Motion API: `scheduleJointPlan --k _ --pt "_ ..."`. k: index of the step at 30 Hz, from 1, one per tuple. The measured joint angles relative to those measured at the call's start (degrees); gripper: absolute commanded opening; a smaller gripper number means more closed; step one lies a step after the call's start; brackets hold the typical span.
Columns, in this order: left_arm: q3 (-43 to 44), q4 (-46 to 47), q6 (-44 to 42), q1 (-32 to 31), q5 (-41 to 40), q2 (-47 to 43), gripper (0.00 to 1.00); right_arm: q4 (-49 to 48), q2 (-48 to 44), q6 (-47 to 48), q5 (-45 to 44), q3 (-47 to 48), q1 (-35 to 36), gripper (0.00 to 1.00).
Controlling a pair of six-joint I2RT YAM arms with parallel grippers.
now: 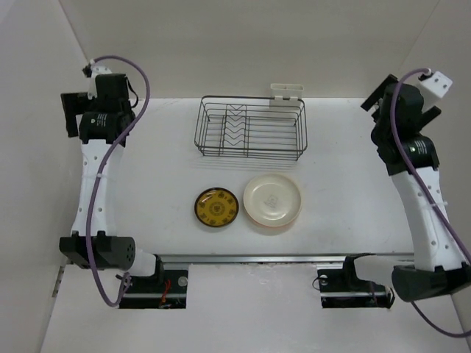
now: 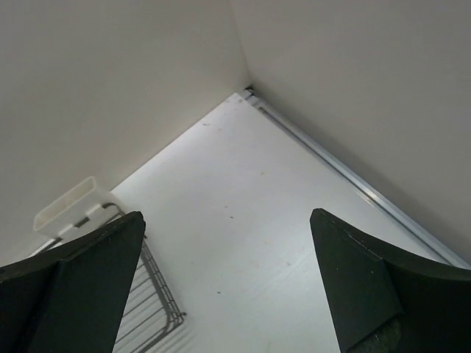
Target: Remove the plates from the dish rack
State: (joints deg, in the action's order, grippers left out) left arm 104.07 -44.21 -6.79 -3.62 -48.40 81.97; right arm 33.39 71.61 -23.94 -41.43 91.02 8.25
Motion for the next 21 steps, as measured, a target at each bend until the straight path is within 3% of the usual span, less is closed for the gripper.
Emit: scheduleJointPlan --k 3,9,15,21 --pt "-8.87 -4.57 -0.61 4.11 3.30 -1.62 1.00 3.37 -6.80 -0.57 -3.17 -4.22 0.00 1.00" --pt "-23.98 -10.71 -2.27 4.20 10.03 -11.93 1.00 4.72 -23.80 -0.92 -2.99 -9.44 0.00 1.00" --pt "-25.27 -12.76 -2.16 4.22 14.58 -21.00 1.00 5.51 -31.91 -0.92 -1.40 -11.26 -0.02 1.00" --pt "-21.79 -14.78 -0.09 4.22 18.93 -17.66 1.00 9.14 -32.57 -0.98 0.39 -13.05 -0.02 1.00"
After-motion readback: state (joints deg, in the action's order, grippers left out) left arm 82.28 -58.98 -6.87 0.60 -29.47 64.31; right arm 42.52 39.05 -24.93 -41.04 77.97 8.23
